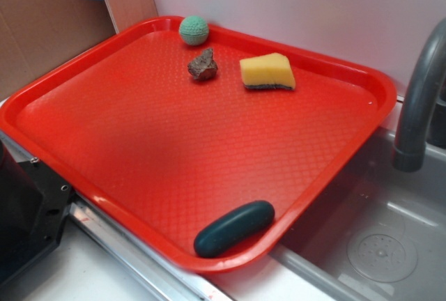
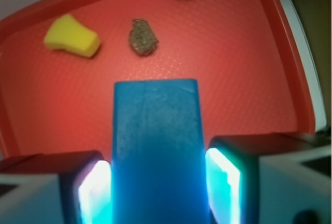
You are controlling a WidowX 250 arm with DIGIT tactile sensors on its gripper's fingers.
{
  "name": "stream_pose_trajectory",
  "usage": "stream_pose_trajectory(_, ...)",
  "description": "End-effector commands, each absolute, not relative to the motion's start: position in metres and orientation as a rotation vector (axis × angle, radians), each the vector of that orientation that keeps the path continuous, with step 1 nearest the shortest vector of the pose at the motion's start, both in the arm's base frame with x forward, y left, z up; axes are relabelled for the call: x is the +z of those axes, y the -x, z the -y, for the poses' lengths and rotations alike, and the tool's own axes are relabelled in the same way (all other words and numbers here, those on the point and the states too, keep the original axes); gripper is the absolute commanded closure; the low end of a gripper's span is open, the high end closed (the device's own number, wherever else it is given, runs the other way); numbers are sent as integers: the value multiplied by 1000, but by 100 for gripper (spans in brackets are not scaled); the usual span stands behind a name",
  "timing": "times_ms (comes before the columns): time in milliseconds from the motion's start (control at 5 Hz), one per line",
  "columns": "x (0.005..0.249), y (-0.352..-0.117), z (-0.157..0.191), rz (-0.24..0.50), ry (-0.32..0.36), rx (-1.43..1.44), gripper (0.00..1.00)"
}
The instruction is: Grab the blue block.
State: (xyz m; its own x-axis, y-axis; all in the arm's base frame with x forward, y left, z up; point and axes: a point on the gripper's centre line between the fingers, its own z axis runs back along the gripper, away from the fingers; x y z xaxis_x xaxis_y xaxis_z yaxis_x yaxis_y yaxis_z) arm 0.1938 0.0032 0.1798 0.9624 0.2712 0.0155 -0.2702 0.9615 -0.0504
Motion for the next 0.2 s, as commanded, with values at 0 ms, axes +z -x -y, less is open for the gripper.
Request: stream_pose_trajectory(0,184,-196,-38,54,52,384,100)
